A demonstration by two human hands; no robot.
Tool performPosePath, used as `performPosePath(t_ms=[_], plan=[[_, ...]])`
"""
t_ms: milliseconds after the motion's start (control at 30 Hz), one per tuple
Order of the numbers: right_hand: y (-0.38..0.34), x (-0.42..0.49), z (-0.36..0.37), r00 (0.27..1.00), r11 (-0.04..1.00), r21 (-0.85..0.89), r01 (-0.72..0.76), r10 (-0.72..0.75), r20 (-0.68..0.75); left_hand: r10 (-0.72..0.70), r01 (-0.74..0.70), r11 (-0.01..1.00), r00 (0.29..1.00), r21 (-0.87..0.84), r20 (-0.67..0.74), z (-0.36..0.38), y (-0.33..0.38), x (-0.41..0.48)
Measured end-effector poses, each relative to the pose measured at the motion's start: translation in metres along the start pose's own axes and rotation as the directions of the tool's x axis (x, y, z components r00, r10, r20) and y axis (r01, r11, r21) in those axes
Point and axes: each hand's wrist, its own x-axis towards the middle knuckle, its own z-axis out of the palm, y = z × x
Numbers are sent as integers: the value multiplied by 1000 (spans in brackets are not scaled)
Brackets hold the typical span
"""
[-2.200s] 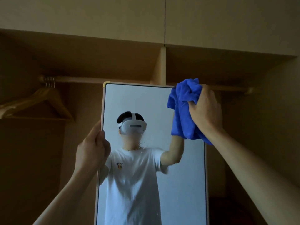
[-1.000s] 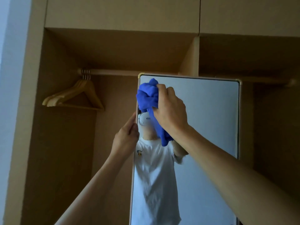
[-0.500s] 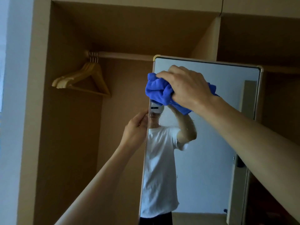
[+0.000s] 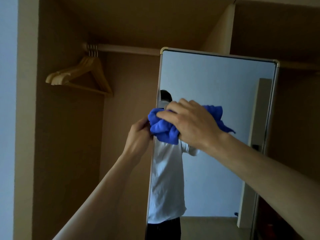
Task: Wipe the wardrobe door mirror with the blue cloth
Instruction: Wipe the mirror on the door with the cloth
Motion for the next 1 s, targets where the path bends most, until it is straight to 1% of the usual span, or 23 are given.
performPosePath(t_ms=[133, 267, 367, 467, 567, 633, 733, 833, 1000], plan=[[-13, -15, 9, 999, 1000, 9, -11, 10, 53, 14, -13, 1000, 1000, -15, 21, 1, 7, -9], [1, -2, 2, 998, 998, 21, -54, 54, 13, -26, 26, 1000, 999, -3, -42, 5, 3, -7], [21, 15, -12, 992, 994, -15, -110, 109, -61, -27, 35, 994, 997, 102, -75, 7, -1, -6], [47, 31, -26, 977, 983, -36, -177, 171, -130, 17, 17, 971, 990, 237, -139, 12, -2, -7], [66, 40, -35, 955, 969, -27, -244, 236, -178, 52, 11, 956, 978, 294, -204, 18, 0, -10], [69, 39, -35, 959, 972, -42, -231, 220, -178, 74, 1, 950, 971, 314, -227, 20, 0, -12], [64, 28, -28, 980, 983, -78, -164, 153, -130, 85, 2, 948, 962, 320, -259, 25, 0, -13], [58, 8, -18, 993, 994, -49, -100, 97, -71, 84, 13, 948, 953, 317, -292, 29, 0, -16], [36, -36, 6, 999, 998, -43, -37, 36, -31, 73, 41, 939, 946, 340, -316, 38, 2, -19]])
